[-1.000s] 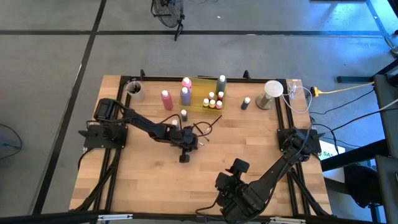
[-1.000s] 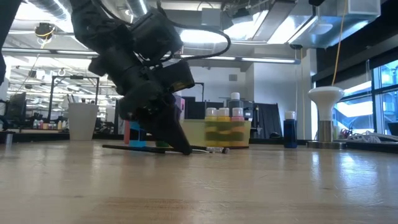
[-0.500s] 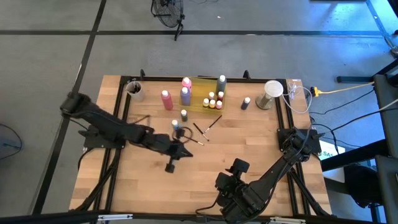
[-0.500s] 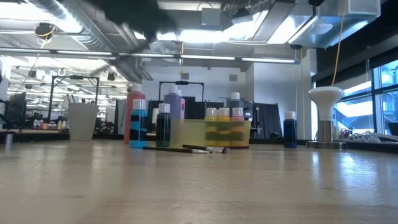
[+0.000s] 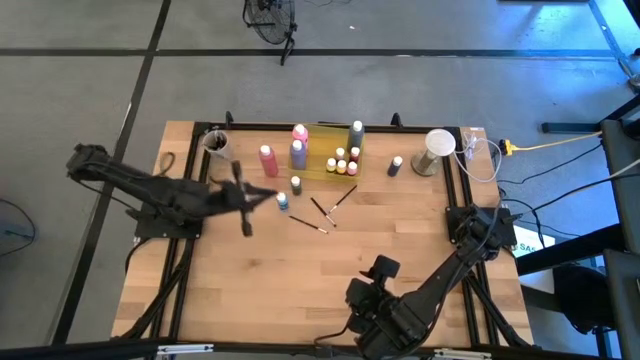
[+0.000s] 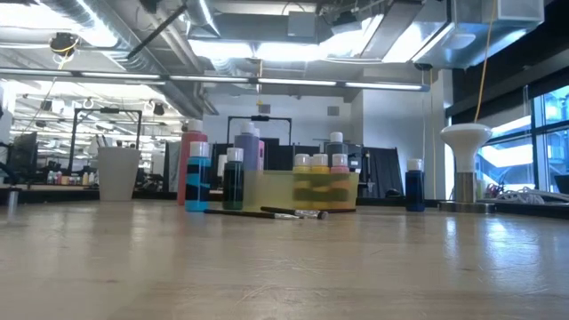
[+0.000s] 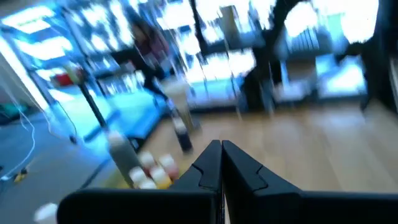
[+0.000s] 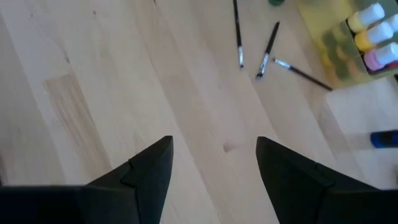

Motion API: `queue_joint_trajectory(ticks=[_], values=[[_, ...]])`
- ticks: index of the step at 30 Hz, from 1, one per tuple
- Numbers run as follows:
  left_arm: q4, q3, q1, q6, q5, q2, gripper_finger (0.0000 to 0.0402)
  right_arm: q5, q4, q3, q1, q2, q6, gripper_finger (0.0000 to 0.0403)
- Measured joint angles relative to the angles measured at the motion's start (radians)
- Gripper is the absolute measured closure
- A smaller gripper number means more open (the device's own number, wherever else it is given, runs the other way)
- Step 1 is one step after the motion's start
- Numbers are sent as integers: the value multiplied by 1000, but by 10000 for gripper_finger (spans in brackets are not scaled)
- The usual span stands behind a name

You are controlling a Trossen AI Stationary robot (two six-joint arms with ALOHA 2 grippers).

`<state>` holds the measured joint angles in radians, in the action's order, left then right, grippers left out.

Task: Pick & Place Paint Supplies
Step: Put the silver paintbrush into the white cup

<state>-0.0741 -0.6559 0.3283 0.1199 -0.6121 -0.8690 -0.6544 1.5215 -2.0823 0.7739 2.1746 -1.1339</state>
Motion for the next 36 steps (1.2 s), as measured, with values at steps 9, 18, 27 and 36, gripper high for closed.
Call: queue_joint_trajectory(ticks=[9, 18, 27, 36], values=[[-568, 391, -72, 184, -133, 329, 399, -28, -26, 50, 0, 0, 1, 169], [-1000, 564, -117, 512, -327, 408, 399, -41, -39, 51, -30, 0, 25, 169], [-1155, 648, -326, 518, -380, 407, 399, -44, -69, 51, -39, 0, 43, 169], [-1142, 648, -562, 434, -339, 400, 399, -40, -85, 52, -39, 0, 43, 169]])
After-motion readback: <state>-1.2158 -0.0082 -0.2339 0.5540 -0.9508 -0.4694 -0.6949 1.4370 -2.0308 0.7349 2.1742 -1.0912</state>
